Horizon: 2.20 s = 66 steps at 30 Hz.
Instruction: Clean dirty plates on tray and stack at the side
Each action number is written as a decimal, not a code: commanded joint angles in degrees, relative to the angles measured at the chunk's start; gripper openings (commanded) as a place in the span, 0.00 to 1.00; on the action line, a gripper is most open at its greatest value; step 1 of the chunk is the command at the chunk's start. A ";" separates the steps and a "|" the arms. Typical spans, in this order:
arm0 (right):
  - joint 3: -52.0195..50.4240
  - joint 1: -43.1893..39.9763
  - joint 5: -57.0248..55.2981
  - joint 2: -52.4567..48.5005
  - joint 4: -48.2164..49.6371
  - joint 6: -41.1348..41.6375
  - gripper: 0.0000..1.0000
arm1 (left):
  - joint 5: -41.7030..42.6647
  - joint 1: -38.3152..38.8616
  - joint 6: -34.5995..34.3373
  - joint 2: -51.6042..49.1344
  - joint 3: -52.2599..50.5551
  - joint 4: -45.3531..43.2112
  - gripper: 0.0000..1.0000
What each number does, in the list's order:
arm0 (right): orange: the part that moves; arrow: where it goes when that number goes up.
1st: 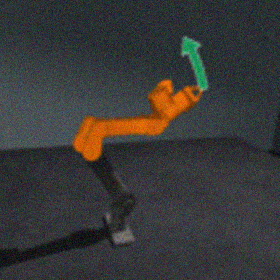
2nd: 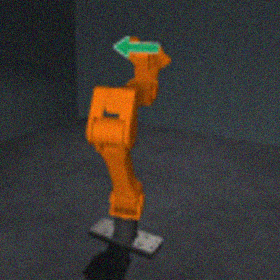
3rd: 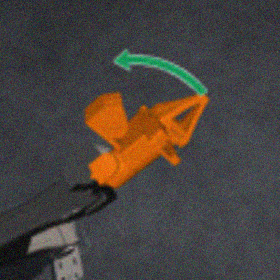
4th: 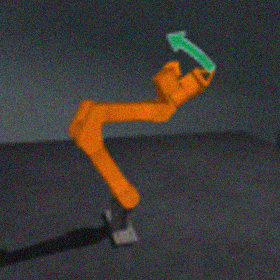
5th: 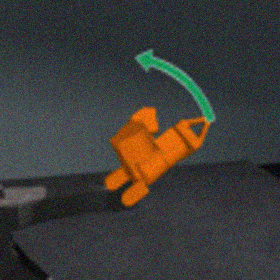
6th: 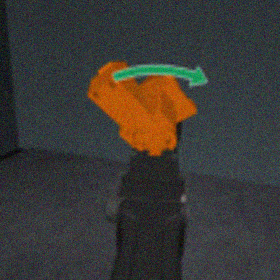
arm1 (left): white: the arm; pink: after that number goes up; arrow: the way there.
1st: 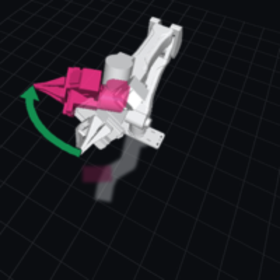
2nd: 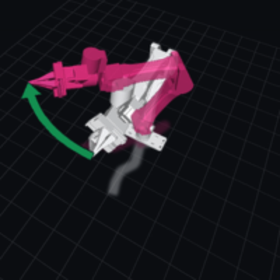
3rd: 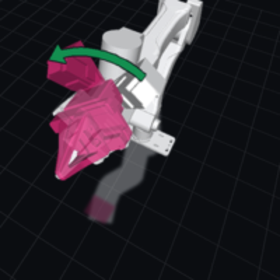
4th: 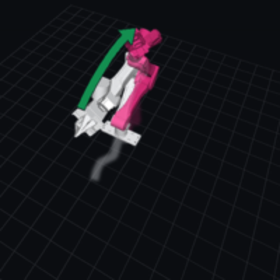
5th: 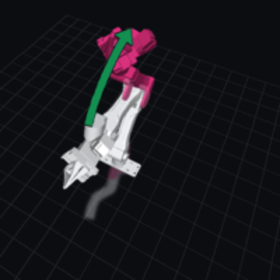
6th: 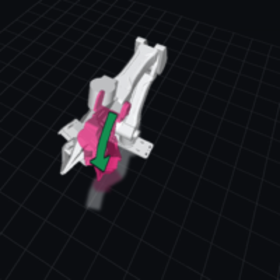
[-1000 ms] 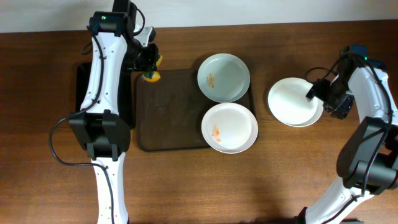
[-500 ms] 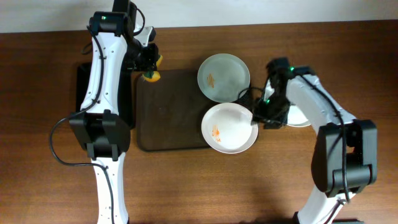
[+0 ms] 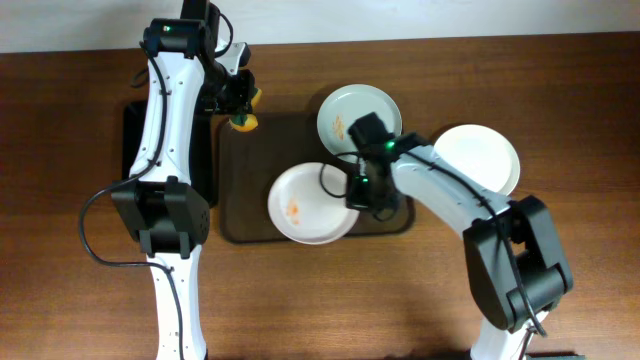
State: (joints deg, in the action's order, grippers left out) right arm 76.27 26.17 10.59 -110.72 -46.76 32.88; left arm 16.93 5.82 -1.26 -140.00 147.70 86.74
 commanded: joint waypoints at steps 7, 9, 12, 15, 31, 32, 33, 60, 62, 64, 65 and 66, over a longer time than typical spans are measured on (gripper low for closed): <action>-0.11 6.88 -7.39 0.61 12.33 11.61 0.04 | -0.24 0.07 0.87 1.16 0.46 -0.11 0.01; -0.11 7.67 -9.70 0.61 12.33 11.56 0.12 | -0.24 0.07 0.87 1.16 0.46 -0.11 0.01; -0.11 7.15 -11.10 0.61 12.35 10.75 0.45 | -0.24 0.07 0.87 1.16 0.46 -0.11 0.01; -0.11 7.08 -11.32 -0.09 13.07 7.32 0.45 | -0.24 0.07 0.87 1.16 0.46 -0.11 0.01; -0.11 7.21 -9.75 -7.74 19.98 16.24 0.04 | -1.73 0.09 0.85 1.16 0.46 -0.42 0.01; -0.09 7.23 -10.25 -7.74 20.41 16.39 0.04 | -1.73 0.17 0.85 1.16 0.46 -0.42 0.01; -0.11 7.23 -10.27 -7.74 20.85 17.49 0.04 | -1.73 0.42 0.85 1.16 0.46 -0.37 0.01; -0.11 7.08 -9.75 -7.76 22.16 18.12 0.04 | -10.99 5.44 -9.31 1.16 -37.09 -10.03 0.01; -0.11 7.08 -9.75 -7.76 22.16 17.99 0.04 | -17.38 5.49 -16.65 1.16 -37.09 -13.49 0.01; -0.11 7.08 -9.75 -7.76 22.16 17.99 0.04 | -19.82 5.92 -19.28 1.16 -37.09 -17.51 0.01; -0.11 7.08 -9.75 -7.76 22.16 17.97 0.04 | -19.98 6.19 -19.52 1.16 -37.09 -19.58 0.01; -0.11 7.08 -9.75 -7.76 22.14 17.97 0.04 | -19.96 6.45 -20.26 1.16 -37.09 -20.39 0.01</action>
State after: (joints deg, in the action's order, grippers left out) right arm 76.27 33.43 1.13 -117.34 -24.47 50.92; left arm 3.66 12.03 -16.19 -136.20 111.70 69.58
